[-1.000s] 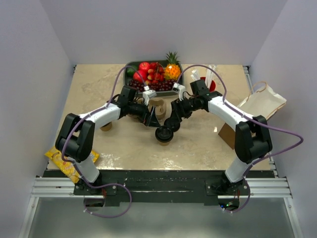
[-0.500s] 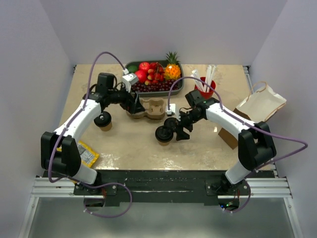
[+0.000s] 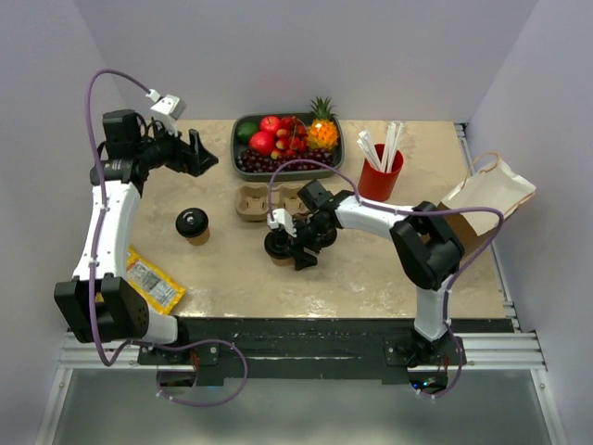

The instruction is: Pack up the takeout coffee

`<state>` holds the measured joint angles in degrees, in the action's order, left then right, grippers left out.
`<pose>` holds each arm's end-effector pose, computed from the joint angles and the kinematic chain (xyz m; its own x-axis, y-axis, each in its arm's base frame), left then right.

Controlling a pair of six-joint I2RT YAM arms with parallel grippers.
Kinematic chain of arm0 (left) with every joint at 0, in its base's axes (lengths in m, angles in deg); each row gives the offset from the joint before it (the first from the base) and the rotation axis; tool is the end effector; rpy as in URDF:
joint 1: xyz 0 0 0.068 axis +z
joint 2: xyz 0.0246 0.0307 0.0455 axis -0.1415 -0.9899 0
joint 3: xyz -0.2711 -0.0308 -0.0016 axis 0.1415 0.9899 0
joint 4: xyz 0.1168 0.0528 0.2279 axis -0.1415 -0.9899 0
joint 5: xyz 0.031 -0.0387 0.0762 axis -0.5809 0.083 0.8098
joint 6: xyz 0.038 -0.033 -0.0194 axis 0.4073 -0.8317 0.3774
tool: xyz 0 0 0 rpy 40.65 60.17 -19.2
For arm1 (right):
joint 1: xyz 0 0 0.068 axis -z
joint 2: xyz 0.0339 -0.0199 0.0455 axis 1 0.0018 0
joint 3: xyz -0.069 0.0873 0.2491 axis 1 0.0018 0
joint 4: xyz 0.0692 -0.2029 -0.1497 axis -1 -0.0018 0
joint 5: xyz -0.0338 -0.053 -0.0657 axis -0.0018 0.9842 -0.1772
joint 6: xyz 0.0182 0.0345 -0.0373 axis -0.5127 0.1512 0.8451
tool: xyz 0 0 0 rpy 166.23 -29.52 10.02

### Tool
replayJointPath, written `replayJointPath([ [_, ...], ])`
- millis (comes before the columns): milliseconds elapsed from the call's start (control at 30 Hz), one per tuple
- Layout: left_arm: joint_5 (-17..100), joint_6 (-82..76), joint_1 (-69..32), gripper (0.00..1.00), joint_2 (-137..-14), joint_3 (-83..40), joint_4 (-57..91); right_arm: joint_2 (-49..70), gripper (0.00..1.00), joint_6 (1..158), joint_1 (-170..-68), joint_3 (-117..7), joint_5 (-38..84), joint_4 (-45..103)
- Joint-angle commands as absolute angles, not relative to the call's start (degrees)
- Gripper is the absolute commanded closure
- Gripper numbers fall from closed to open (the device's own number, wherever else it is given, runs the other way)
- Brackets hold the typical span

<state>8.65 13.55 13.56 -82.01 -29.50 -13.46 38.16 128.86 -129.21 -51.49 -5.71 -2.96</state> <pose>0.3164 0.0063 0.3772 -0.4530 0.0229 -0.8912 0.5396 0.8028 -0.2536 0.2753 0.2528 0.1684 -0.0840 -0.7678 -0.6351 -0.9838 -0.0375 0.1755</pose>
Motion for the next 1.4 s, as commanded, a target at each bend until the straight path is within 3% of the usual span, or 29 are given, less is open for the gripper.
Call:
replayJointPath([
  [0, 7.25, 12.84, 15.86, 0.07, -77.87, -32.11, -16.10, 42.62, 0.31, 123.74, -132.77, -58.51, -6.70, 4.05],
  [433, 11.21, 12.84, 18.59, 0.07, -73.38, -32.81, -22.07, 61.86, 0.31, 107.32, -142.27, -77.84, -6.71, 19.77],
  [700, 12.09, 13.02, 18.77, 0.05, -73.47, -33.43, -23.13, 65.67, 0.30, 99.03, -142.55, -84.98, -5.91, 24.28],
  [800, 12.70, 12.58, 18.68, 0.01, -73.55, -32.03, -21.73, 60.85, 0.27, 102.89, -140.97, -81.47, -7.23, 19.63],
  [1000, 13.15, 15.73, 14.56, 0.00, -76.63, -30.70, -19.62, 42.69, 0.23, 114.57, -137.11, -67.50, -6.44, 10.84],
  [1167, 8.76, 38.56, 6.12, 0.03, -79.00, -28.94, -19.35, 31.32, 0.23, 114.06, -130.43, -63.09, -6.52, 3.72],
  [1267, 3.48, 52.27, 3.49, 0.06, -84.44, -32.96, -24.60, 24.72, 0.25, 114.33, -123.93, -64.84, -8.63, -0.15],
  [1367, 5.84, 65.20, -1.96, 0.12, -91.03, -37.02, -31.03, 19.11, 0.26, 116.51, -119.96, -69.14, -7.85, -4.80],
])
